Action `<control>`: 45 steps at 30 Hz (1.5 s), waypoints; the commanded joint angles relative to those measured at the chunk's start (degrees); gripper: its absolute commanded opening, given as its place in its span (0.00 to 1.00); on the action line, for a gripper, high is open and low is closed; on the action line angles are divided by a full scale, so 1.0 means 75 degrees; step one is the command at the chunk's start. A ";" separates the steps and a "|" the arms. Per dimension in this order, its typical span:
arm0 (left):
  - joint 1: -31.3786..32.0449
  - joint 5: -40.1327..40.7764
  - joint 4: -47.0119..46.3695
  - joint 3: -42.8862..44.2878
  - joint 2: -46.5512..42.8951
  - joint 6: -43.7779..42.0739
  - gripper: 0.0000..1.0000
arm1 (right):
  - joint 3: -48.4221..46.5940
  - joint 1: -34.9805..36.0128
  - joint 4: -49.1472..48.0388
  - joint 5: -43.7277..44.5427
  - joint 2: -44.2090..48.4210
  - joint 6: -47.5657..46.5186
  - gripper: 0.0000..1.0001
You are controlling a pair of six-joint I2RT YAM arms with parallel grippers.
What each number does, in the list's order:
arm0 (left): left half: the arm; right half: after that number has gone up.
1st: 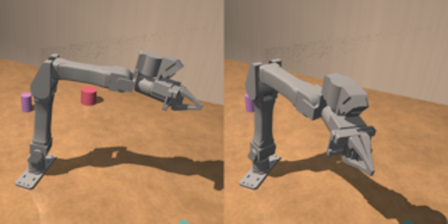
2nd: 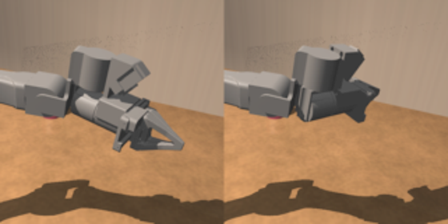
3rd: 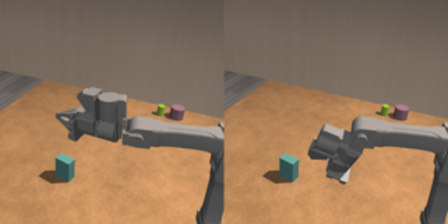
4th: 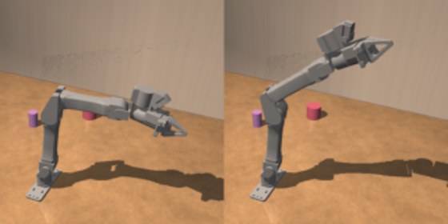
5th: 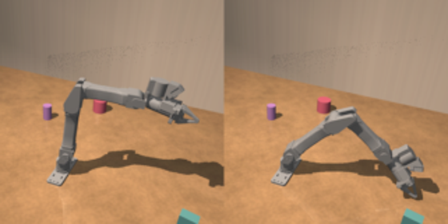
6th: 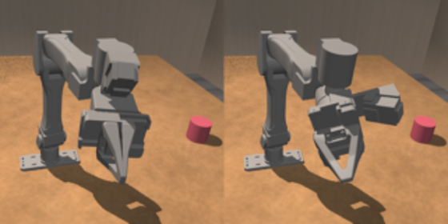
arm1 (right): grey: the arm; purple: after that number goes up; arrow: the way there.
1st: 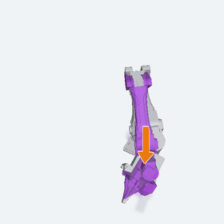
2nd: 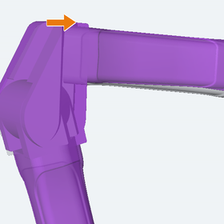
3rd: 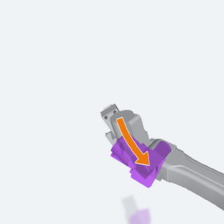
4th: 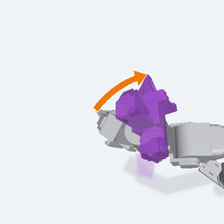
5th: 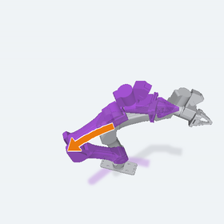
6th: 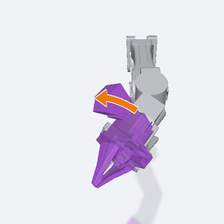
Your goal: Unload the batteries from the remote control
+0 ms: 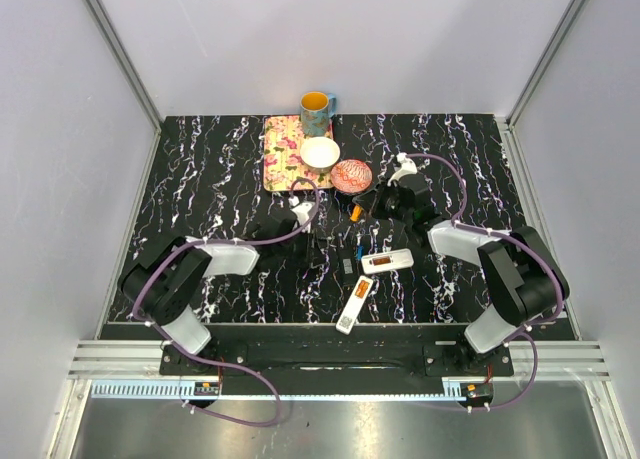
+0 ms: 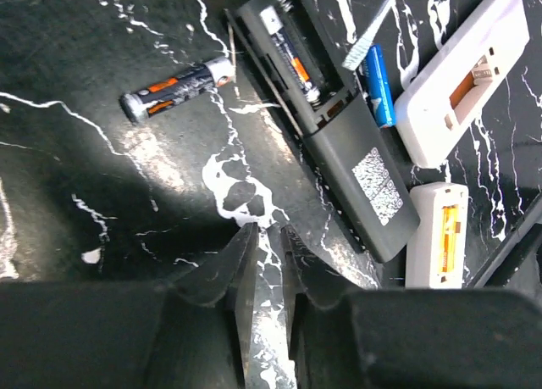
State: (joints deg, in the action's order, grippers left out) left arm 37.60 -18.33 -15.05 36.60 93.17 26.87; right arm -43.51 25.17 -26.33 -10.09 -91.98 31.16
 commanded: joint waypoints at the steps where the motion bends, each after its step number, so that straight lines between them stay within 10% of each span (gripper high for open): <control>1: -0.0267 -0.0568 0.0178 0.0135 0.0314 0.0190 0.19 | 0.0000 -0.0016 -0.0720 0.0114 -0.0145 -0.0088 0.00; 8: -0.0467 -0.0662 0.0272 0.0920 0.1112 0.0319 0.00 | -0.0210 -0.0016 -0.0639 0.0524 -0.0427 -0.0018 0.00; 45: -0.0584 -0.0708 0.0319 0.1776 0.2379 0.0390 0.00 | -0.0258 -0.0004 -0.1165 0.0138 -0.1340 0.0743 0.00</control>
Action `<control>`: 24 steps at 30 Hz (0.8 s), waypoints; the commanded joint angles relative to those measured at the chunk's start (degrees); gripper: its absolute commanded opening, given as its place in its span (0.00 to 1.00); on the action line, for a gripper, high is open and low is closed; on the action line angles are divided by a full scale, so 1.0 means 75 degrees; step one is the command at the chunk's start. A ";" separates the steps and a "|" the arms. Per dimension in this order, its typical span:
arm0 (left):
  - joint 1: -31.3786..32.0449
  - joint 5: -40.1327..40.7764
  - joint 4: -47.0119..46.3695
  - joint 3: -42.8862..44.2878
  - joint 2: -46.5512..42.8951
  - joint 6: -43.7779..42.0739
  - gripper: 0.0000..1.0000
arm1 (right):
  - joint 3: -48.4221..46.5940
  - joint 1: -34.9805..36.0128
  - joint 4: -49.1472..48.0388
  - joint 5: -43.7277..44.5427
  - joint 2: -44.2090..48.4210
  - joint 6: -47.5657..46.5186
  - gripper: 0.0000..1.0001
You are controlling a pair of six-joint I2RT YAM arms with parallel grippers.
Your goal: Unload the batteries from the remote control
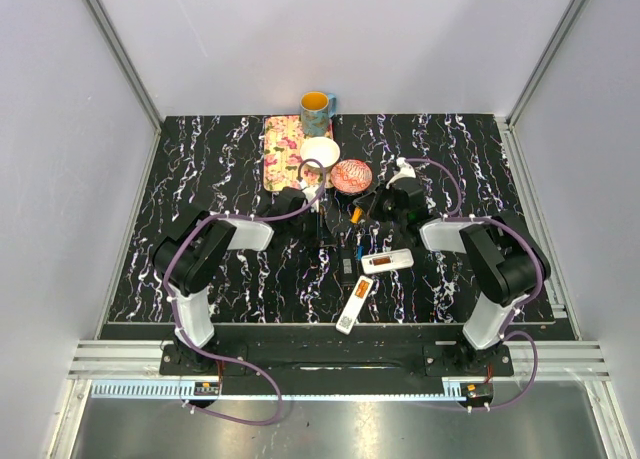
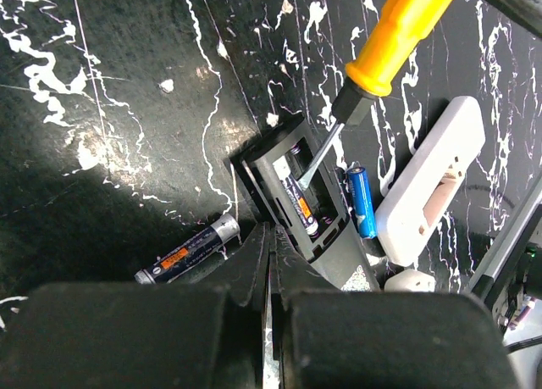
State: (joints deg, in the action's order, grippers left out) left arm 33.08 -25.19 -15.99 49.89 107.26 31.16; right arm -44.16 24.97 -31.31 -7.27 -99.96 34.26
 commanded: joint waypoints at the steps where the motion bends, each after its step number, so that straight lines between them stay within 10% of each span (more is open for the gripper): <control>1: 0.0007 0.0206 0.0444 -0.0007 0.0499 -0.0182 0.00 | -0.0170 0.0022 -0.0548 -0.0250 -0.0312 0.0388 0.00; 24: 0.0007 0.0230 0.0526 -0.0136 0.0417 -0.0205 0.00 | 0.0123 0.0022 -0.0982 -0.0449 -0.0254 0.1444 0.00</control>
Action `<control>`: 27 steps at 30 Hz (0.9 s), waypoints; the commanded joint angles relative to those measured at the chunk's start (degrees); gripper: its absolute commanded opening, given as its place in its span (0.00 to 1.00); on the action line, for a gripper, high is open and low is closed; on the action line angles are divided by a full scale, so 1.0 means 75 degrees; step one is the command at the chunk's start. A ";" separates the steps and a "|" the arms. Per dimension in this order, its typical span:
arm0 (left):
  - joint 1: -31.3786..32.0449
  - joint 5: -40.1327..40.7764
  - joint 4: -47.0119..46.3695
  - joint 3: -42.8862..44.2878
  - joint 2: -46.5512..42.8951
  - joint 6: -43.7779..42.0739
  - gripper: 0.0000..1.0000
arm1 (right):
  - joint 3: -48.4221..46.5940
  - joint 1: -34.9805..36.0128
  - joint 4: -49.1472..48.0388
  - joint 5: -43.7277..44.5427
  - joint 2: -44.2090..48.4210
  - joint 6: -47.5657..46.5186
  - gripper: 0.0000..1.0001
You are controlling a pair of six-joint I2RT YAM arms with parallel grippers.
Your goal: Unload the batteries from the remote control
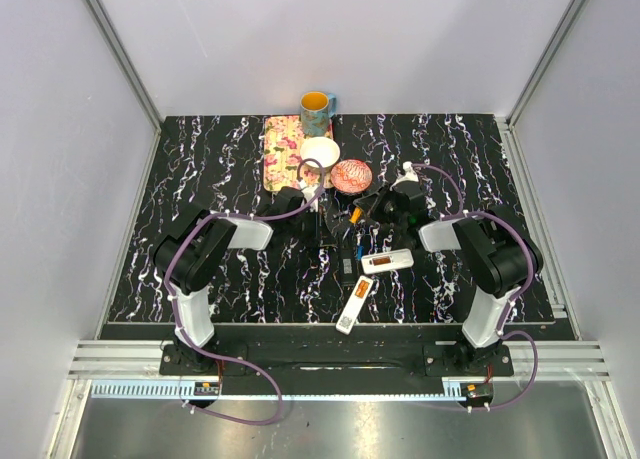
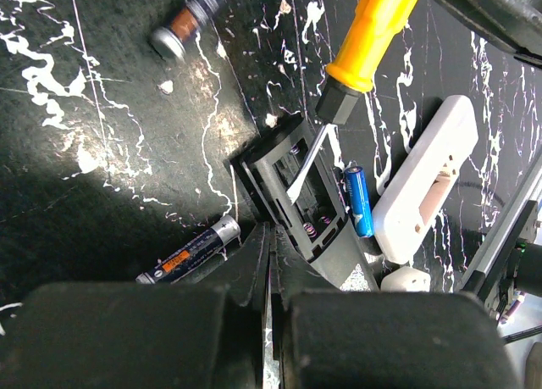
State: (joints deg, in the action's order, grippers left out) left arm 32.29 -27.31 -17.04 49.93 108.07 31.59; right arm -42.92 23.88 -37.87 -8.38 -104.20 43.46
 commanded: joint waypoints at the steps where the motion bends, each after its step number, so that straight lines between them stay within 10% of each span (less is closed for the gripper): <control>1: 0.0112 0.0524 0.0666 -0.0165 0.0228 -0.0275 0.00 | -0.0043 0.0156 -0.0049 -0.0300 0.0358 0.0194 0.00; 7: 0.0112 0.0524 0.0573 -0.0411 -0.0509 -0.0439 0.13 | 0.0003 0.0156 0.0058 -0.0429 0.0944 -0.0146 0.00; 13: 0.0124 0.1004 0.0257 -0.1020 -0.1832 -0.0638 0.65 | -0.0008 0.0156 0.0406 -0.0500 0.1857 -0.0615 0.00; 27: 0.2805 0.4319 0.1883 -0.1912 -0.3944 -0.0838 0.76 | 0.0588 -0.0487 0.1884 -0.0077 0.3604 -0.1389 0.00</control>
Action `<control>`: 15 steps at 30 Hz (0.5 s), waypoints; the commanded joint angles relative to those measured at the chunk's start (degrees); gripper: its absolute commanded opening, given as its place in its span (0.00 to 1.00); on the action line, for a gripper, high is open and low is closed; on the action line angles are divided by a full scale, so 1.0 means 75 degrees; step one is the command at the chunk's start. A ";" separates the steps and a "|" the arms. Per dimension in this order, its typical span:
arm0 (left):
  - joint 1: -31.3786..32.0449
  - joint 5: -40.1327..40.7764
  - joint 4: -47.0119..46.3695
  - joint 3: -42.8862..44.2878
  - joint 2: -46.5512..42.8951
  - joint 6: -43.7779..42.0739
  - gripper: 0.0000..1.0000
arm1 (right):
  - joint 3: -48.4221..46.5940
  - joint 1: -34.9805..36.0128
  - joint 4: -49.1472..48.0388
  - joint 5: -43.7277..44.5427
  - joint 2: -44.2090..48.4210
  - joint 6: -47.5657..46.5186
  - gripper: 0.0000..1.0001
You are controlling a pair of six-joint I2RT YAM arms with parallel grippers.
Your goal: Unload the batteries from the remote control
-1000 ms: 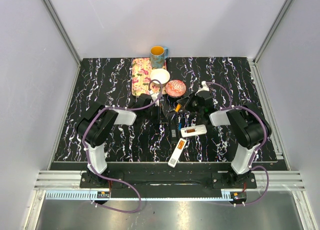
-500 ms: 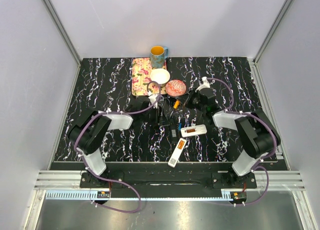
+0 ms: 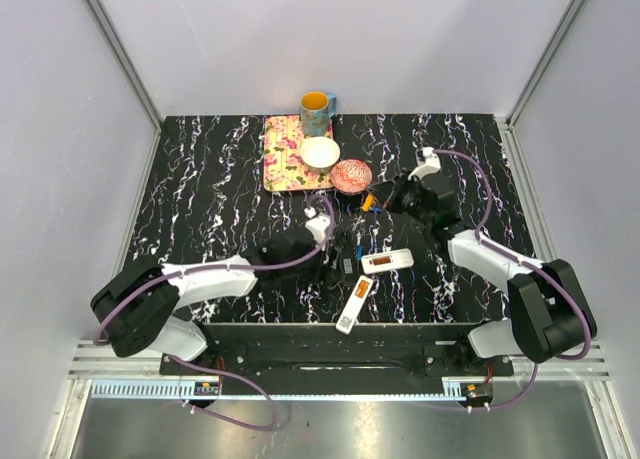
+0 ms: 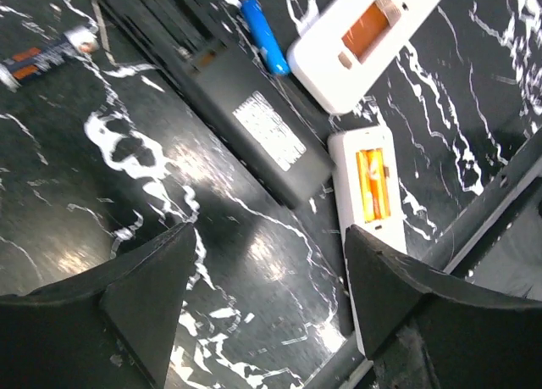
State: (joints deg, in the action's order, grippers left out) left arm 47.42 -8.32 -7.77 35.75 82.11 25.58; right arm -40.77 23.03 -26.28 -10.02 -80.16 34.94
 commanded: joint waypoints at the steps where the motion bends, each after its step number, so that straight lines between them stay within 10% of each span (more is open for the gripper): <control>1: 0.0953 0.2009 0.0905 0.0003 -0.0599 0.0022 0.76 | 0.0327 -0.0444 0.0364 0.0118 0.0445 -0.0252 0.00; 15: 0.3193 0.4074 0.2524 0.1210 0.0454 0.0690 0.81 | 0.0526 -0.0867 0.0516 -0.0070 0.0645 -0.0358 0.00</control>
State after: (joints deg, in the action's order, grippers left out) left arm 69.89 17.67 8.54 41.71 83.61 28.82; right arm -36.73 17.17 -21.30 -10.13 -77.43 33.36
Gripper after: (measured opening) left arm 0.806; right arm 0.072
